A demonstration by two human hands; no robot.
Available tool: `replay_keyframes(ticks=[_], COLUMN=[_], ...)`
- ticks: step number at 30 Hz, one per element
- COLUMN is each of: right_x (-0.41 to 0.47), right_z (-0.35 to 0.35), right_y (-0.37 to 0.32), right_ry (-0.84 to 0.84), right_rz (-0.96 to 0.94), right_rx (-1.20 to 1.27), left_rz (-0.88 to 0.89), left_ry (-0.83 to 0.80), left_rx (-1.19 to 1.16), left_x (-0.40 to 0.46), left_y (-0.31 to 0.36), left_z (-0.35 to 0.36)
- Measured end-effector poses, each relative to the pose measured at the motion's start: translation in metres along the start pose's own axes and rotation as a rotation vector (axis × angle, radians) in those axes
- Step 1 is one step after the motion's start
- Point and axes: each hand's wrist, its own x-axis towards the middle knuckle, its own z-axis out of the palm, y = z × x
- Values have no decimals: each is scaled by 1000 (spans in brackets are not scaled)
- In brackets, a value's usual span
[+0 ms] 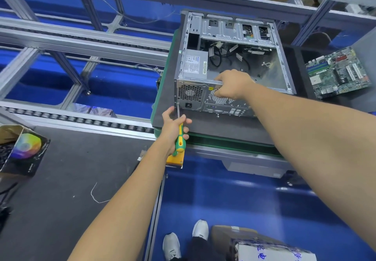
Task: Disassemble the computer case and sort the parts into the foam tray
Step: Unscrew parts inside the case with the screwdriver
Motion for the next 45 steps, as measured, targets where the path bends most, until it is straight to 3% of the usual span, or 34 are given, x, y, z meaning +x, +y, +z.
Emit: replay_keyframes(ticks=[3, 8, 12, 16, 20, 26, 30, 34, 38, 45], right_x=[0, -1, -2, -3, -5, -7, -5, -2, -1, -1], right_z=[-1, -1, -2, -2, -3, -1, 4, 6, 5, 4], right_y=[0, -1, -1, -3, -5, -2, 1, 0, -3, -9], right_ry=[2, -14, -20, -25, -24, 23, 71, 57, 38, -46], right_rz=[-1, 2, 6, 11, 10, -10, -33, 10, 56, 131], right_rx=[-5, 13, 30, 24, 7, -13, -39, -61, -99, -78], left_rz=[-8, 61, 95, 85, 102, 242, 229, 201, 99, 84], left_ry=[101, -26, 19, 26, 146, 232, 336, 316, 289, 265], left_rx=[7, 98, -16, 50, 261, 293, 244, 161, 197, 291], left_x=[2, -1, -4, -12, -19, -15, -6, -4, -4, 1], left_y=[-3, -12, -18, -24, -33, -44, -42, -41, -39, -39], left_z=[3, -8, -22, -30, -24, -18, -30, -32, -30, -29])
